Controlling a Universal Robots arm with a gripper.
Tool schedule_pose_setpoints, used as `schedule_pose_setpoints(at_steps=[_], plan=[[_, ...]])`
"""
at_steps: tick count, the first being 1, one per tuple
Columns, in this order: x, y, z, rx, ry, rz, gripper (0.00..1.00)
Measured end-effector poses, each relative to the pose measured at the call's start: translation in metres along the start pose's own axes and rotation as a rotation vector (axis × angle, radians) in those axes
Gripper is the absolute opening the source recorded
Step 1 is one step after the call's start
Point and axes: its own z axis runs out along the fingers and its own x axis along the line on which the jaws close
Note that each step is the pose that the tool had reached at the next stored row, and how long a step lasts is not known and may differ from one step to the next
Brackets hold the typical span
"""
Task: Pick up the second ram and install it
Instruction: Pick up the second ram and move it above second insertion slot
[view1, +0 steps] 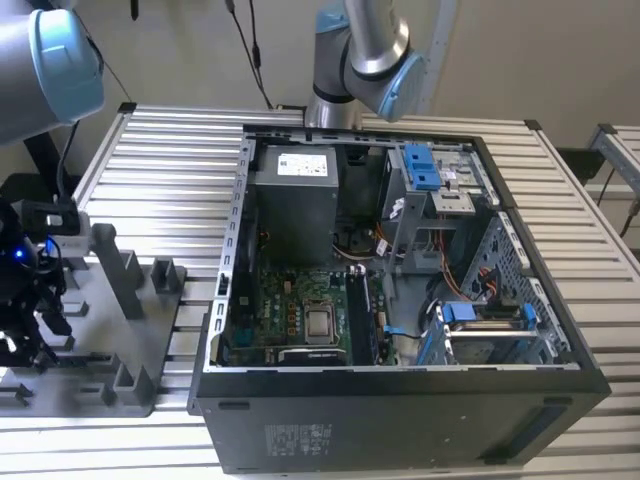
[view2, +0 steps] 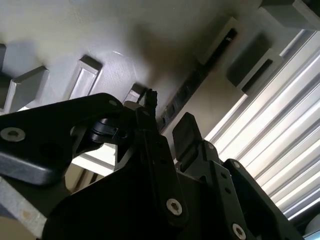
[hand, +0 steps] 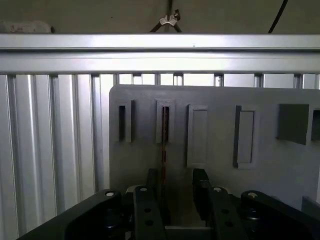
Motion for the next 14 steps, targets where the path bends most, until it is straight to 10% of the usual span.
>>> schedule_pose_setpoints(at_steps=[14], plan=[[0.0079,-0.0002,0.0071,-0.0001,0.0001,0.000,0.42]])
